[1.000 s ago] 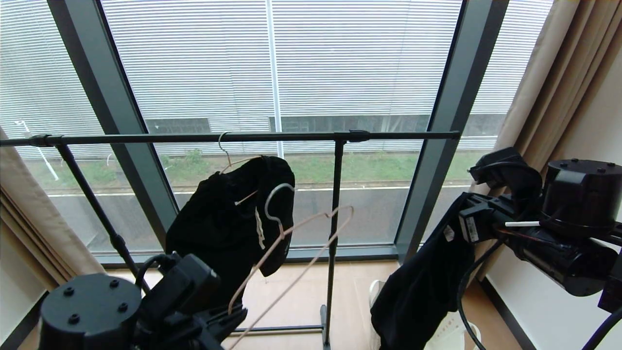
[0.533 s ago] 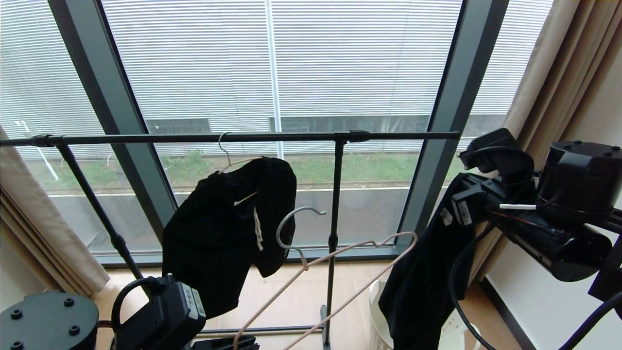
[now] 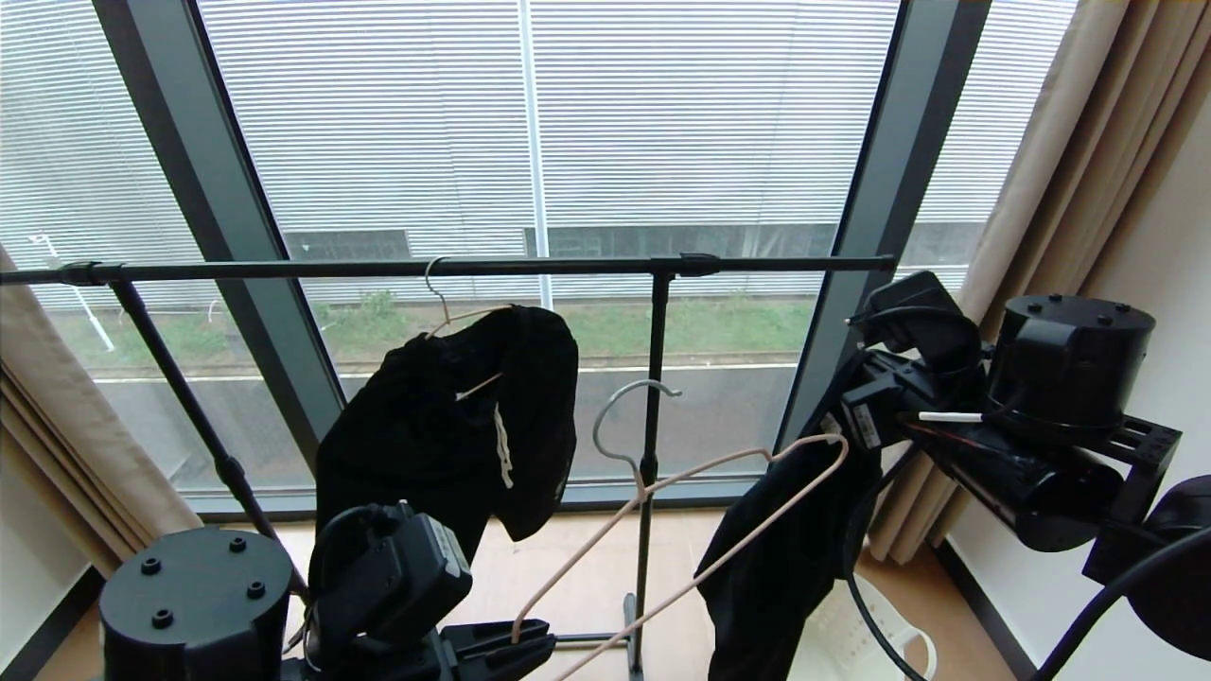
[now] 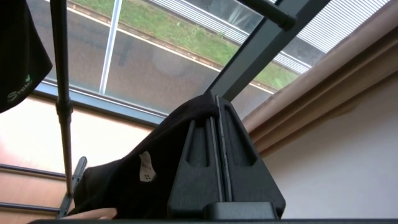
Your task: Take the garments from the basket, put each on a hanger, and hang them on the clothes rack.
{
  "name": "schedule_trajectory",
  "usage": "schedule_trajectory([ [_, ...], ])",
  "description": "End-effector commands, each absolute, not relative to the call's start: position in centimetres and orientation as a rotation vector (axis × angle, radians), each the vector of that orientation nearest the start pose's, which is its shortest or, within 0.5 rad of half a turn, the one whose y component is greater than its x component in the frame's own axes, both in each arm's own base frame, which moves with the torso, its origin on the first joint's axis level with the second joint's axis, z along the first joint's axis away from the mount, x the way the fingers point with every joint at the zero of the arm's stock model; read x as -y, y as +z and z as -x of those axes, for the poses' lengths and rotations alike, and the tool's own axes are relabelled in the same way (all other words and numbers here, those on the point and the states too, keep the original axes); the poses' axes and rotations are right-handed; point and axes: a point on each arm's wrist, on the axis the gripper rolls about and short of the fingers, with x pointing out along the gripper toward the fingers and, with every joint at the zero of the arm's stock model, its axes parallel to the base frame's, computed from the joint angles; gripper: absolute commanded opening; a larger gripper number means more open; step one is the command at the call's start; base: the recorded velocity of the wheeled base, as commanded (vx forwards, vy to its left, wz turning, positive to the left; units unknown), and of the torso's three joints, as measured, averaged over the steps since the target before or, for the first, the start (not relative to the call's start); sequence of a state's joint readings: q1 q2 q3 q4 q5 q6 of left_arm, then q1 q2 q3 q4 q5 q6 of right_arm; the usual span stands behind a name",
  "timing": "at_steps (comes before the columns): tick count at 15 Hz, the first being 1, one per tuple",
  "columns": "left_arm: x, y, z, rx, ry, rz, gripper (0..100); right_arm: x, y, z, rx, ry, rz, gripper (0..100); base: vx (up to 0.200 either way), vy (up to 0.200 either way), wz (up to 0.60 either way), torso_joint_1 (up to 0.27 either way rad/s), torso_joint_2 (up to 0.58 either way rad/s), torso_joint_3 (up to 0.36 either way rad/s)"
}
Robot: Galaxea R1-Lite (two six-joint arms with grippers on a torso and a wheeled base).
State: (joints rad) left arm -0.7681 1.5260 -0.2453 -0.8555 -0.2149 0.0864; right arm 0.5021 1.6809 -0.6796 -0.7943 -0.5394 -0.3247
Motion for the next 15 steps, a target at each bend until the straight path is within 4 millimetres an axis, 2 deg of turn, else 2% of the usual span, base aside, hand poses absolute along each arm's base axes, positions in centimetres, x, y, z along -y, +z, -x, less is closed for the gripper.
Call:
schedule_trajectory([
  [1,14.9,11.0,-15.0,-0.394,-0.976,-0.195,0,-13.4,16.8,-25.7,-0.19,0.009,0.434,0,0.0,0.0,0.0,0.0,0.0,0.0],
  [8,15.1,11.3,-17.1,-0.385,-0.919,-0.179,0,-13.8,16.7,-25.1,-0.192,0.033,0.439,0,0.0,0.0,0.0,0.0,0.0,0.0],
  [10,15.5,11.4,-17.4,-0.387,-0.919,-0.164,0,-14.5,16.5,-24.7,-0.19,0.064,0.443,0,0.0,0.0,0.0,0.0,0.0,0.0],
  [15,15.6,11.2,-17.3,-0.395,-0.929,-0.173,0,-15.3,16.4,-25.3,-0.183,0.074,0.442,0,0.0,0.0,0.0,0.0,0.0,0.0],
])
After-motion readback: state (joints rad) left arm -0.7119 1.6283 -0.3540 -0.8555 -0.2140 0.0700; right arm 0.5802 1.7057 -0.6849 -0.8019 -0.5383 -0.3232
